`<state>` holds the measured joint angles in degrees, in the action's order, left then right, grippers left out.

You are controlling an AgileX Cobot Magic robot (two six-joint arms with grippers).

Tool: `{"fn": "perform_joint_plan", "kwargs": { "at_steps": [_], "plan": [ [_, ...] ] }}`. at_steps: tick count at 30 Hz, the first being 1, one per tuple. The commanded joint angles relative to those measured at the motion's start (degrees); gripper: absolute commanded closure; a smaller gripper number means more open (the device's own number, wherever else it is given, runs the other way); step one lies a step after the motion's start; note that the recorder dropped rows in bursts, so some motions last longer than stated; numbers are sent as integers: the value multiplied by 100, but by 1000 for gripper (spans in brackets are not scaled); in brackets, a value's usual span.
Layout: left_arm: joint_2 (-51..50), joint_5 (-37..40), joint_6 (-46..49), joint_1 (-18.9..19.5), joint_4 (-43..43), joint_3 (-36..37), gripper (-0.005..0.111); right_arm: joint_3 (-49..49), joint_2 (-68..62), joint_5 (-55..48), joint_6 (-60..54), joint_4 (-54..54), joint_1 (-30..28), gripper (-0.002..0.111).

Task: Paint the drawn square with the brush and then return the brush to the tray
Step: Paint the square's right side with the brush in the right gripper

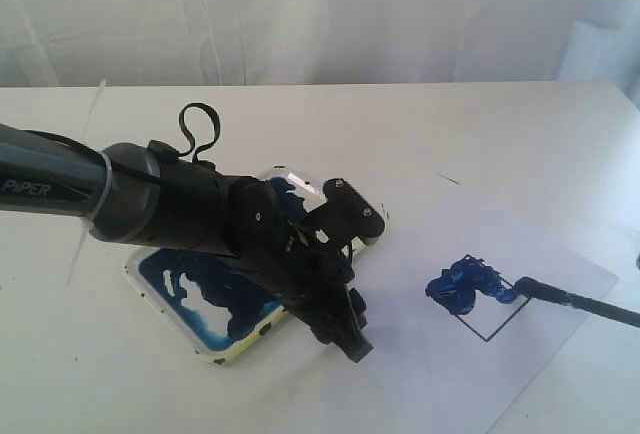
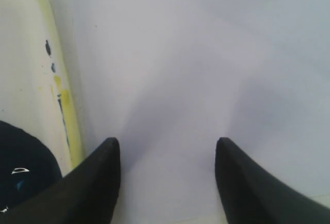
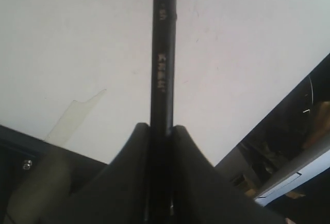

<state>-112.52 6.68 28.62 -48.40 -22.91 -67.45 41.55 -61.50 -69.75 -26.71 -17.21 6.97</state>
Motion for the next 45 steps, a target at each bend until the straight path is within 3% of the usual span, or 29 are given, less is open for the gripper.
{"fn": "perform_joint_plan", "kwargs": {
  "at_steps": [1, 18, 34, 45],
  "plan": [
    [-90, 228, -39, -26, -15, 69, 48, -81, 83, -21, -68, -65, -5, 108],
    [-90, 228, -39, -26, -15, 69, 48, -284, 204, -21, -682, 260, -5, 108],
    [-90, 228, -39, -26, -15, 69, 48, -284, 204, -21, -154, 4, -5, 108],
    [-90, 228, -39, -26, -15, 69, 48, -284, 192, -21, -1054, 476, -5, 108]
  ]
}}
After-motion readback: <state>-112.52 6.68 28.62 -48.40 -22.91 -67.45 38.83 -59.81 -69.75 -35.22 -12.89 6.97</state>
